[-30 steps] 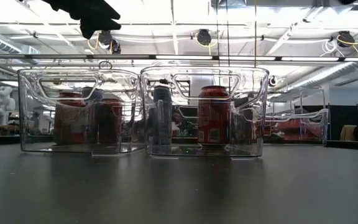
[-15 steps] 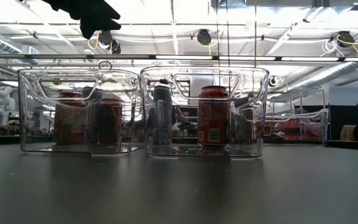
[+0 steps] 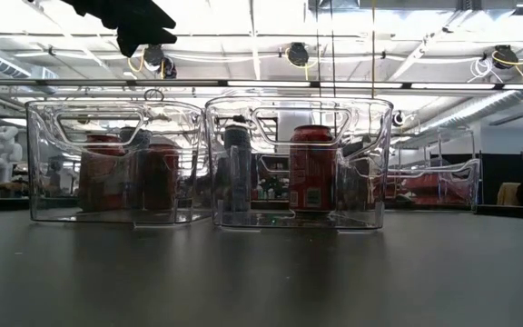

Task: Sort soda cans
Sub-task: Move the red soda can to the bottom right of the table, then move the top transparent bin to the right of the bottom right transparent bin

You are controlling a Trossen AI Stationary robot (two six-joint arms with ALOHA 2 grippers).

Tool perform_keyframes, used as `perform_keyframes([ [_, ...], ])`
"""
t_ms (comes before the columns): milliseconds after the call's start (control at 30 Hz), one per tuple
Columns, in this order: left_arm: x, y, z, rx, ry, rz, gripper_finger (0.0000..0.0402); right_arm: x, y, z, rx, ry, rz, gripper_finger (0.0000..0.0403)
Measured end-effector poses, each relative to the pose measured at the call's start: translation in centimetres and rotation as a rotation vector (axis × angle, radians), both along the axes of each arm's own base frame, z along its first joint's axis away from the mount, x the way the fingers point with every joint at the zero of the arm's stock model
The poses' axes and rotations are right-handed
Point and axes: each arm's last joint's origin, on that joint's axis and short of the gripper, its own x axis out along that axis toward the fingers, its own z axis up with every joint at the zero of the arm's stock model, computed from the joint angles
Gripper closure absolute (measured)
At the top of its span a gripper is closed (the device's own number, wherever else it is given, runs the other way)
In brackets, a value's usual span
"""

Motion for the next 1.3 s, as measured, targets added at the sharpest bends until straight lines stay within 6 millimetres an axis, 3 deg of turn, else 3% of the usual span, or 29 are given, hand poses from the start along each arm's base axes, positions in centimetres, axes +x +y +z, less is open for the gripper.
perform_keyframes([
  [333, 0.0, 0.0, 0.0, 0.0, 0.0, 0.0, 0.0232, -0.7, -1.5, 4.2, -0.154, 0.032, -0.009, 0.0047],
  [567, 0.0, 0.0, 0.0, 0.0, -0.002, 0.0, 0.0232, -1.6, -4.8, 5.7, -0.268, -0.14, -0.077, 0.0046],
  [1033, 0.0, 0.1, 0.0, 0.011, 0.0, 0.031, 0.0232, -5.5, -20.3, 5.5, -0.372, -0.169, -0.269, 0.0046],
  [1300, 0.0, 0.2, 0.0, 0.028, 0.003, 0.08, 0.0232, -3.1, -29.2, 5.9, -0.392, -0.373, -0.158, 0.006],
])
